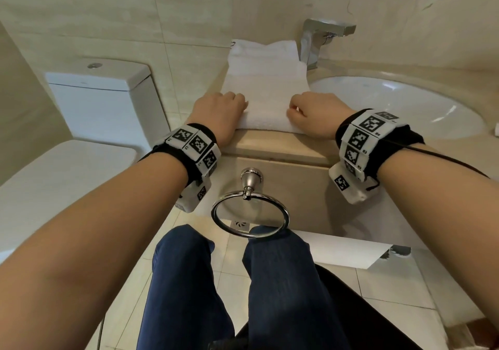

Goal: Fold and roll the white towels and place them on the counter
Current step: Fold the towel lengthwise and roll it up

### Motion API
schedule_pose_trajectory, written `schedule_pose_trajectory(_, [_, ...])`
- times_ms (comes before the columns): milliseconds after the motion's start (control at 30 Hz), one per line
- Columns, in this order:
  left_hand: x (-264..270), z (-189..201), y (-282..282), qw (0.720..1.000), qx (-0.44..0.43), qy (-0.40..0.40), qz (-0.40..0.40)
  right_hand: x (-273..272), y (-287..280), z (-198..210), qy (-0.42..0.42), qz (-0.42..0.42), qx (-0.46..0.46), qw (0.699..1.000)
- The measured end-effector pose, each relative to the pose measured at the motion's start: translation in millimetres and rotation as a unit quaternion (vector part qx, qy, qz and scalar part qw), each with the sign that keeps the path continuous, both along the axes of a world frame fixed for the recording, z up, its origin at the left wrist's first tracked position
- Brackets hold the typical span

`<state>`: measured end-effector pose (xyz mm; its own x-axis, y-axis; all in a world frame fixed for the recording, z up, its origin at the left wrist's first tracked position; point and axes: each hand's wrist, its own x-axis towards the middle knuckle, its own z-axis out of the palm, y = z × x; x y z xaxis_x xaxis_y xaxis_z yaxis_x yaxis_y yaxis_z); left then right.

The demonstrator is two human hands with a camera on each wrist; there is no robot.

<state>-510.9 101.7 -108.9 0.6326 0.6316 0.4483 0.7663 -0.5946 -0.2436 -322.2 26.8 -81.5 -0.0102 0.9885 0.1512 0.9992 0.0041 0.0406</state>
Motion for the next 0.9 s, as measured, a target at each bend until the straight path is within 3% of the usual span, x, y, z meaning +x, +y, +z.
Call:
schedule_pose_trajectory(233, [7, 6, -12, 0.991, 0.043, 0.127, -0.024, -14, -2, 0, -0.090, 0.028, 0.002, 0.996])
schedule_pose_trajectory(433, [10, 16, -20, 0.985, 0.015, 0.167, -0.028, -34, -5, 8, -0.147, 0.021, -0.040, 0.988])
schedule_pose_trajectory(633, [4, 11, -10, 0.995, -0.046, 0.084, -0.007, -32, -9, 15, -0.156, 0.015, -0.073, 0.985])
schedule_pose_trajectory(900, [12, 15, -3, 0.985, -0.172, -0.019, 0.002, -26, -3, 4, -0.124, -0.004, -0.019, 0.992])
